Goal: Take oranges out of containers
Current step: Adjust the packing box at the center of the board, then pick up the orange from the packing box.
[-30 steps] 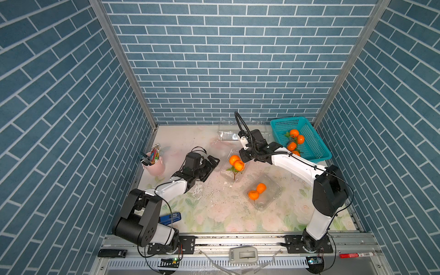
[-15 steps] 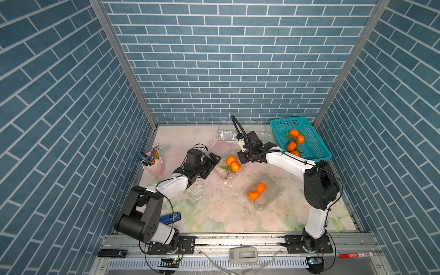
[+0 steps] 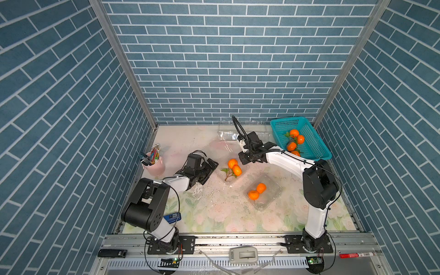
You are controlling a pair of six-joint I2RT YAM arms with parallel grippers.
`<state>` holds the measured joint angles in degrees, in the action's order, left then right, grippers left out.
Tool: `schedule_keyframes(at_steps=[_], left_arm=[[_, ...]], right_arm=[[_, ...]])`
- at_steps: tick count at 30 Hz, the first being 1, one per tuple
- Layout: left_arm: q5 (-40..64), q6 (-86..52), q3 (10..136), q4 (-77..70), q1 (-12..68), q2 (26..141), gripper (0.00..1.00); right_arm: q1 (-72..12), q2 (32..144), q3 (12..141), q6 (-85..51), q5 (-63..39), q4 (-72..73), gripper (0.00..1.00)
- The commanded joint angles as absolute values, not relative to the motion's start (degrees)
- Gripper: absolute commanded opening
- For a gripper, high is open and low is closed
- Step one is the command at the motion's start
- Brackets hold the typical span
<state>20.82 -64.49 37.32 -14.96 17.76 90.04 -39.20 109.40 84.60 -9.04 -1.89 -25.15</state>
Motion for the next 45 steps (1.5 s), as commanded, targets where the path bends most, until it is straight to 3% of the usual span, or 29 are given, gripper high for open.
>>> schedule_keyframes(at_steps=[1, 13, 34, 38, 45], left_arm=[[21.30, -63.83, 37.35, -16.86, 16.92, 90.94, 0.99], [24.36, -65.21, 35.73, -25.52, 16.87, 93.54, 0.99], [24.51, -65.38, 33.07, -26.17, 18.10, 92.45, 0.99], [24.35, -66.09, 32.43, -27.23, 18.35, 92.51, 0.99], [23.93, -65.10, 32.59, -24.48, 18.36, 90.12, 0.99]], right_arm=[[-39.05, 108.09, 86.61, -9.33, -1.47, -27.69, 0.36], [-41.51, 107.46, 85.91, -12.92, -9.60, -27.26, 0.65], [-44.73, 113.48, 82.13, -12.39, -5.41, -30.64, 0.67], [-45.13, 115.42, 82.67, -13.01, -5.73, -30.22, 0.63], [-45.40, 116.08, 83.95, -13.54, -5.36, -31.19, 0.34]])
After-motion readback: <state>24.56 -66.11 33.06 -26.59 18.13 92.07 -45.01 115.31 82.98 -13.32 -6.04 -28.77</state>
